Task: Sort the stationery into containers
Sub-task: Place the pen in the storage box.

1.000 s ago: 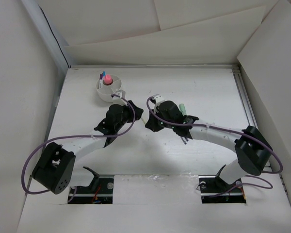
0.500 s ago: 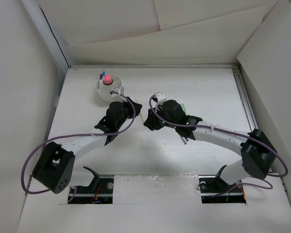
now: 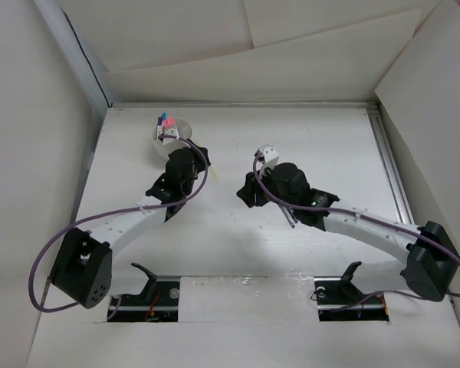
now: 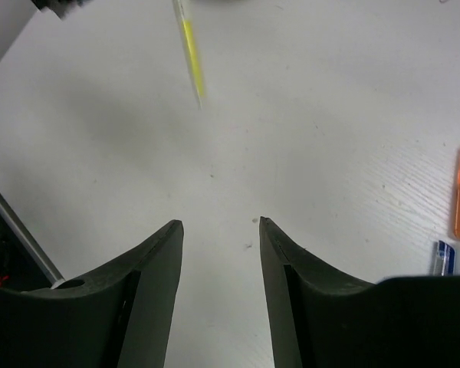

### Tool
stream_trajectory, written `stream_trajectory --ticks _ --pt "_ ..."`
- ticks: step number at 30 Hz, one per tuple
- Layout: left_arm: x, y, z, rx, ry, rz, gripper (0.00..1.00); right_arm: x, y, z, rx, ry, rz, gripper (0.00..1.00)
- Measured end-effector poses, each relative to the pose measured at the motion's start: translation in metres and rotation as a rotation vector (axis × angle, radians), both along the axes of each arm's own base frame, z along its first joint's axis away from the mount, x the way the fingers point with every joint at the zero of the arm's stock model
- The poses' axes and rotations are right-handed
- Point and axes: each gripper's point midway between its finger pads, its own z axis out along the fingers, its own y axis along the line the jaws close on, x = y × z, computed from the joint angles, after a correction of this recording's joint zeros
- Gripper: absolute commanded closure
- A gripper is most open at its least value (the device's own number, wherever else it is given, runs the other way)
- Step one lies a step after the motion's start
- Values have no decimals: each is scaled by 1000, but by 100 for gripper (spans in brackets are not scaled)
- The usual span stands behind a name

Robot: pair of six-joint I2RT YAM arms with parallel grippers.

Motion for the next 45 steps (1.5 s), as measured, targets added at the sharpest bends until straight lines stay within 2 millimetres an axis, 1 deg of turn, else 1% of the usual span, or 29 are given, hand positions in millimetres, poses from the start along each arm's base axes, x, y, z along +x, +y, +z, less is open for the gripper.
stream_trajectory --ticks 2,5,9,11,14,17,19,21,26,31,36,39,45 --pt "4 8 8 9 -14 47 100 0 -4 -7 -15 6 -14 49" --pt "10 18 22 26 -33 107 99 -1 -11 -9 -22 3 -38 49" --pt "18 29 40 43 -63 181 99 -1 -17 -2 -6 -13 -60 49" --pt "22 35 44 54 -68 215 99 -1 -19 3 4 -22 -67 49" --pt "31 45 40 75 -53 254 99 -2 -22 11 21 -34 -74 49" --pt "44 68 27 94 -20 309 99 -1 -24 15 32 -40 -81 49" --pt "50 85 16 110 9 347 99 -1 -24 16 34 -41 -82 49" --pt "57 98 9 123 29 381 99 -1 -24 16 34 -41 -84 49" --pt "77 118 9 137 39 436 99 -1 -24 16 36 -39 -86 49" --pt "97 127 17 189 27 463 99 -1 -24 16 38 -37 -87 49" --pt "122 122 28 227 0 458 99 -1 -24 16 37 -36 -87 49" --pt "133 120 31 247 -15 459 100 0 -24 16 37 -37 -89 49" --pt "147 122 27 317 -25 477 100 4 -27 12 27 -32 -105 49"
